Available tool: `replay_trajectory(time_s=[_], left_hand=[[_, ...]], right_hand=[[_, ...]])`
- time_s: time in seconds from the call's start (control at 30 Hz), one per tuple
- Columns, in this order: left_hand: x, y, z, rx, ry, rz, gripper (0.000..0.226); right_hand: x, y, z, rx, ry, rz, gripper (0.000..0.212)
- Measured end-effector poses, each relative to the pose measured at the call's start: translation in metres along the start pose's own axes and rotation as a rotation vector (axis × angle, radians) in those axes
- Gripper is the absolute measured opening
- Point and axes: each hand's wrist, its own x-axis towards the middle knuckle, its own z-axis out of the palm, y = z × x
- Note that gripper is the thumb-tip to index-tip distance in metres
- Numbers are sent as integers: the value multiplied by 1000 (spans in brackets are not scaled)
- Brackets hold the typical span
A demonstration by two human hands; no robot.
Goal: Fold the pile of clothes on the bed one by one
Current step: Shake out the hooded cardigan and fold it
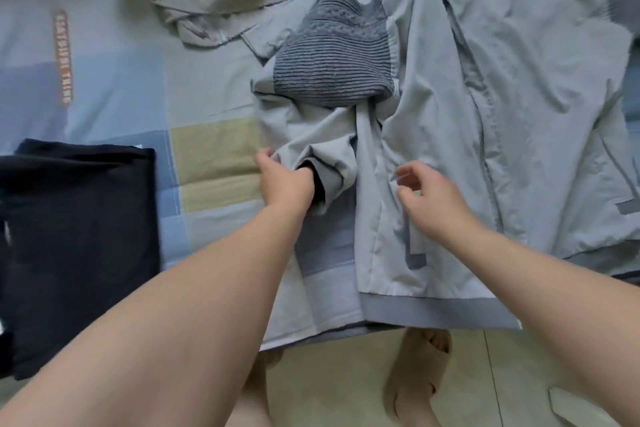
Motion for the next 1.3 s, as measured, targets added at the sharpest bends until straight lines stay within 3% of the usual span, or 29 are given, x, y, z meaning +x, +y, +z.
replay_trajectory(time_s=[0.07,0.17,0.3,0.37,0.5,0.53,0.57,0.63,0.7,0.77,0.87,0.9,0.97,1.03,1.1,1.2,1.27,1.3], left_hand=[[14,6,-18,142,-108,71,52],[40,23,-75,430,-179,347,54],[96,77,-180,914,32,942,35],[124,113,-236,1035,182,1118,26],[165,154,-326,1230,359,1129,23],[169,153,-340,1357,329,1096,25],[170,146,-350,1513,240,1024,29],[170,125,-360,1736,-114,792,32],[168,109,-363,1632,-410,540,23],[176,100,-361,1340,-308,443,23],[201,90,-350,1041,129,293,56],[205,88,-347,941,147,179,72],[210,82,-338,656,-7,-76,94],[216,73,-331,470,-142,-258,91],[222,70,-335,431,-102,-191,63],[228,86,-351,409,283,138,25],[229,100,-361,482,444,264,25],[231,103,-361,514,436,213,31]], right_hand=[[11,-21,8,-33,22,-1,30],[18,-67,13,-42,11,-26,36],[26,-148,19,-86,13,-87,40],[33,-192,29,-104,4,-128,40],[46,-266,60,-179,-14,-247,38],[49,-280,69,-192,-22,-270,36],[51,-292,78,-205,-38,-281,33],[56,-312,95,-238,-74,-288,27],[60,-324,111,-276,-65,-319,25],[65,-333,123,-322,-11,-362,31],[75,-345,137,-420,67,-372,54],[79,-348,142,-488,45,-367,61],[87,-349,153,-604,-98,-330,68],[90,-346,162,-669,-231,-295,70],[87,-344,165,-659,-214,-318,70],[77,-351,164,-672,-61,-439,74],[73,-359,166,-723,-44,-501,81],[74,-364,167,-748,-110,-500,81]])
